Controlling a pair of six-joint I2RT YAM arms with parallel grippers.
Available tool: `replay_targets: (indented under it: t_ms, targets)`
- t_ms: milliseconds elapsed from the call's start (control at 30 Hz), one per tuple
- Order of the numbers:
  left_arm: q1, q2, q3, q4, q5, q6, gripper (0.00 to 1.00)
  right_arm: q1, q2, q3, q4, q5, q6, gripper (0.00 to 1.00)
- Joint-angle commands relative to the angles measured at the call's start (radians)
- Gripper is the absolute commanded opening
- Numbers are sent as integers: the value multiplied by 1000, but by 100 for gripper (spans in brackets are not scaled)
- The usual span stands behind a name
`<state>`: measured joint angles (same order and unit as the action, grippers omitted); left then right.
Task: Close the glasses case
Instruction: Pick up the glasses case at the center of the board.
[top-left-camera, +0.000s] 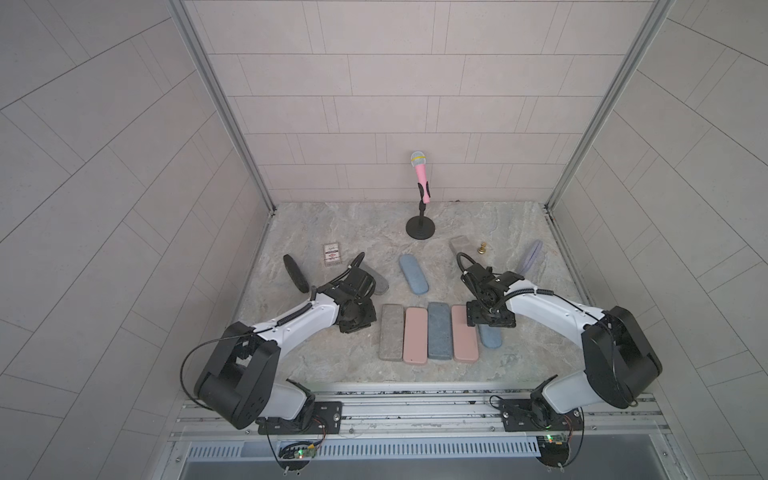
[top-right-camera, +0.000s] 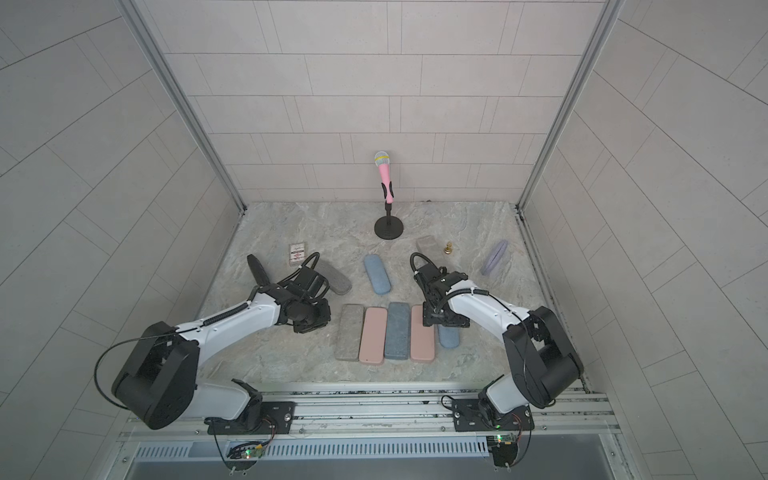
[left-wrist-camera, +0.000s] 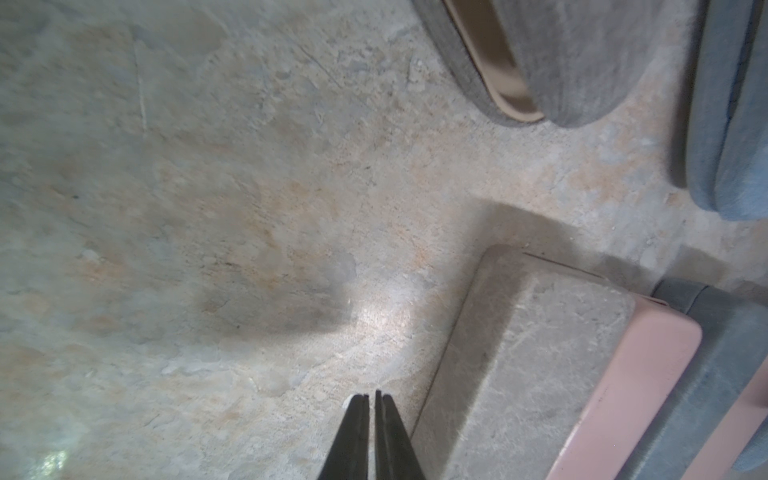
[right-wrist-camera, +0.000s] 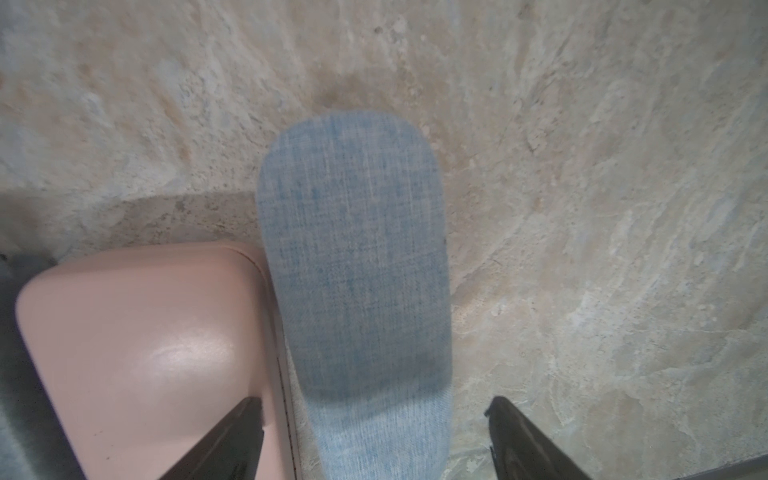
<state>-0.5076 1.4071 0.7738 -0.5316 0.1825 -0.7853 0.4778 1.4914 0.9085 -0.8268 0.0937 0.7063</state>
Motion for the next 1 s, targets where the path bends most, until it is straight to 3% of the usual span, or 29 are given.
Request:
replay_targets:
  t_ms: [0,500,967]
  targets:
    - [4,0,15,-20,-8,14,11,-14,56,-57,49,18,1,86]
    - [4,25,22,-7,-1,10,12,-52,-57,-71,8,31,-10,86]
    - [4,29,8,-1,0,3,12,-69,-27,-111,56,-9,-39,84]
